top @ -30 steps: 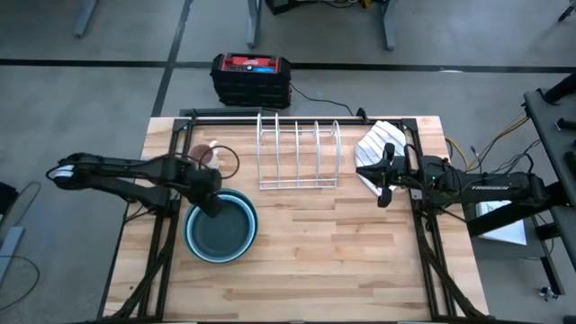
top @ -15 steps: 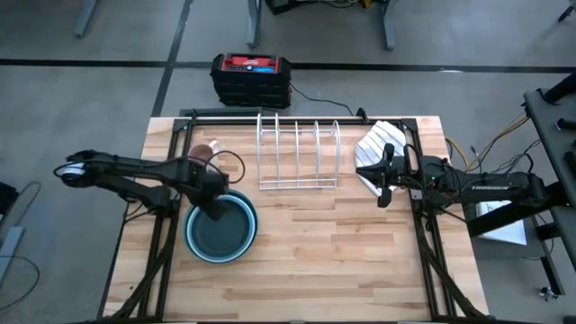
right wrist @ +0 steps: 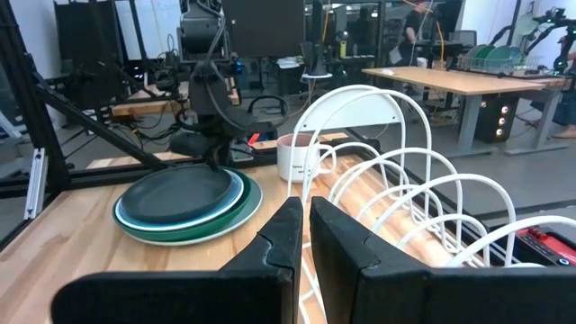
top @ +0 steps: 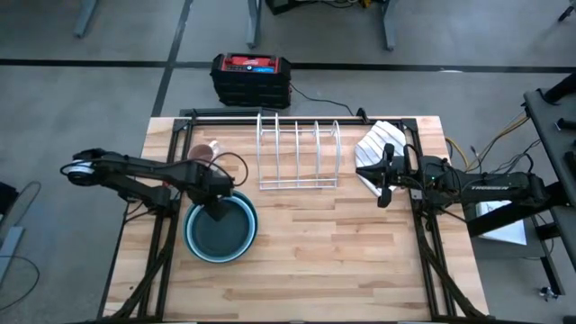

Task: Sort dishes
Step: Put the black plate in the dishwasher rack

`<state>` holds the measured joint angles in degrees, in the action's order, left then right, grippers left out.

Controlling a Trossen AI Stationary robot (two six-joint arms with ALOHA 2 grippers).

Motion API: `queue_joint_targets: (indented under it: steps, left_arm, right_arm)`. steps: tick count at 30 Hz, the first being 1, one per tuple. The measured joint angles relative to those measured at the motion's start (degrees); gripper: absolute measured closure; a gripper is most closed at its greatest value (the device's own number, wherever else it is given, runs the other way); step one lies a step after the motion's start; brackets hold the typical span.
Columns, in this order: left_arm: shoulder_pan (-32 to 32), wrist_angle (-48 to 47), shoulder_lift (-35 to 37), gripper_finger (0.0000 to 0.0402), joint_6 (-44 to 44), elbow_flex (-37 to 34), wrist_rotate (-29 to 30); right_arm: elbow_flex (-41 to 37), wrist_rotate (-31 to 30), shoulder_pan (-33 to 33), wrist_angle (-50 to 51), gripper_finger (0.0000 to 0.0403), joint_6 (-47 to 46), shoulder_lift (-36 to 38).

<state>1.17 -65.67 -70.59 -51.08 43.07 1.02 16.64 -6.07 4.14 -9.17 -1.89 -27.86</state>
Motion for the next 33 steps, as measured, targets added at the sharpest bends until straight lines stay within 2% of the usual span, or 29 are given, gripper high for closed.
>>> queue_joint_targets:
  steps: [15, 20, 33]
  left_arm:
    - [0.0, 0.17, -4.88, 0.027, 1.07, -0.02, 0.01]
    - [0.0, 0.33, -5.95, 0.0283, 1.09, -0.02, 0.0]
    - [0.0, 1.06, -6.23, 0.0288, 1.07, -0.02, -0.04]
  right_arm:
    - [-0.04, 0.0, 0.0, 1.42, 0.0384, 0.05, 0.0]
    - [-0.04, 0.0, -0.02, 1.53, 0.0384, 0.02, 0.0]
    - [-0.04, 0.01, 0.0, 1.71, 0.0384, 0.05, 0.0]
